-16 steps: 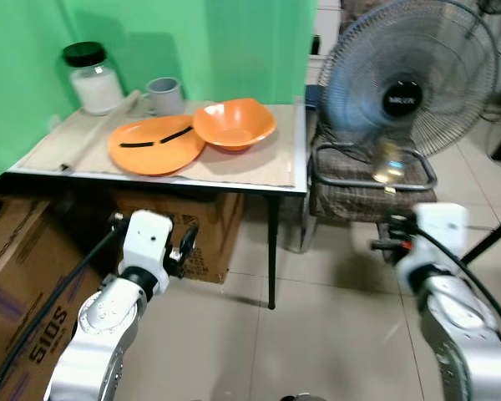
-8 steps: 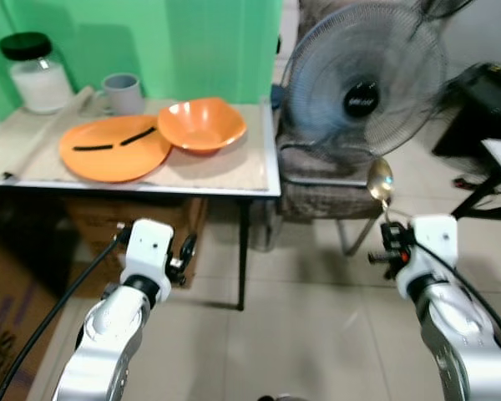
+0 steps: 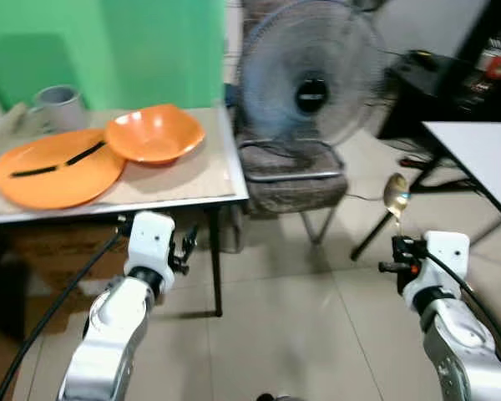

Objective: Setting the table

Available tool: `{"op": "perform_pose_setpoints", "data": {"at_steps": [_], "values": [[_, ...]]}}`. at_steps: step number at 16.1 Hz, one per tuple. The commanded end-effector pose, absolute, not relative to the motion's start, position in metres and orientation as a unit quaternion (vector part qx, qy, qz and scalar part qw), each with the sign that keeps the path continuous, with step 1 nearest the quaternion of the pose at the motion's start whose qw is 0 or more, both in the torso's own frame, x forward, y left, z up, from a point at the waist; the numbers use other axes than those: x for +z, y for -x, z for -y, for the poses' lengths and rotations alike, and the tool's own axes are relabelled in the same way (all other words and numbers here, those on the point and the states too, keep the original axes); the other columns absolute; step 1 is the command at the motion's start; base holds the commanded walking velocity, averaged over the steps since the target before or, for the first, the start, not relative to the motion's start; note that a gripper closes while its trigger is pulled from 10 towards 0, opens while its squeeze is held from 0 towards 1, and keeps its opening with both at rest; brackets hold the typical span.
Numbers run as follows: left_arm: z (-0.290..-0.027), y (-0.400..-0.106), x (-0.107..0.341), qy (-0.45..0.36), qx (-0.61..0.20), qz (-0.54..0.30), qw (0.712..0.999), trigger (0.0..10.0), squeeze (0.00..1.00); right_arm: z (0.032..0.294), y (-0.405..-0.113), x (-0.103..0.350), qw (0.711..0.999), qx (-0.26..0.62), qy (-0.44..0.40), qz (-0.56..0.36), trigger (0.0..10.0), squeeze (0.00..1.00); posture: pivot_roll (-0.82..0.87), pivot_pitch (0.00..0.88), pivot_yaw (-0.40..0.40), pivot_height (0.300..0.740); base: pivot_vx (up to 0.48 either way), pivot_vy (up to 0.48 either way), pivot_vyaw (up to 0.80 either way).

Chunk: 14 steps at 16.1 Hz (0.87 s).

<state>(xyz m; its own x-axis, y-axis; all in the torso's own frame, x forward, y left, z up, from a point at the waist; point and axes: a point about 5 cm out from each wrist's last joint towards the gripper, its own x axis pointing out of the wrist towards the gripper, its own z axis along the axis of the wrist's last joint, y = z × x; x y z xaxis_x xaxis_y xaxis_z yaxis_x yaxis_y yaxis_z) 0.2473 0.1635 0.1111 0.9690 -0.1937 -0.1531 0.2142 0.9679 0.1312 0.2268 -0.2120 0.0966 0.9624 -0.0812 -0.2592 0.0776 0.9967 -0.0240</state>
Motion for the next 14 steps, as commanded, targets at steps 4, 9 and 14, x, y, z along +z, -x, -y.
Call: {"op": "perform_pose_setpoints", "data": {"at_steps": [4, 9, 14], "values": [[-0.160, -0.250, 0.116, -0.071, -0.115, -0.059, 0.989, 10.0, 0.00, 0.204, -0.232, 0.119, 0.993, -0.025, -0.001, -0.117, 10.0, 0.00, 0.02, 0.000, 0.013, 0.740, 0.000, 0.000, -0.76], [-0.150, -0.257, 0.120, -0.067, -0.133, -0.049, 0.988, 10.0, 0.00, 0.194, -0.243, 0.140, 0.995, -0.004, 0.024, -0.098, 10.0, 0.00, 0.03, 0.000, 0.015, 0.740, 0.000, 0.000, -0.76], [-0.152, -0.260, 0.121, -0.062, -0.137, -0.054, 0.987, 10.0, 0.00, 0.192, -0.241, 0.145, 0.994, 0.002, 0.008, -0.110, 10.0, 0.00, 0.03, 0.000, 0.016, 0.740, 0.000, 0.000, -0.76]]}}
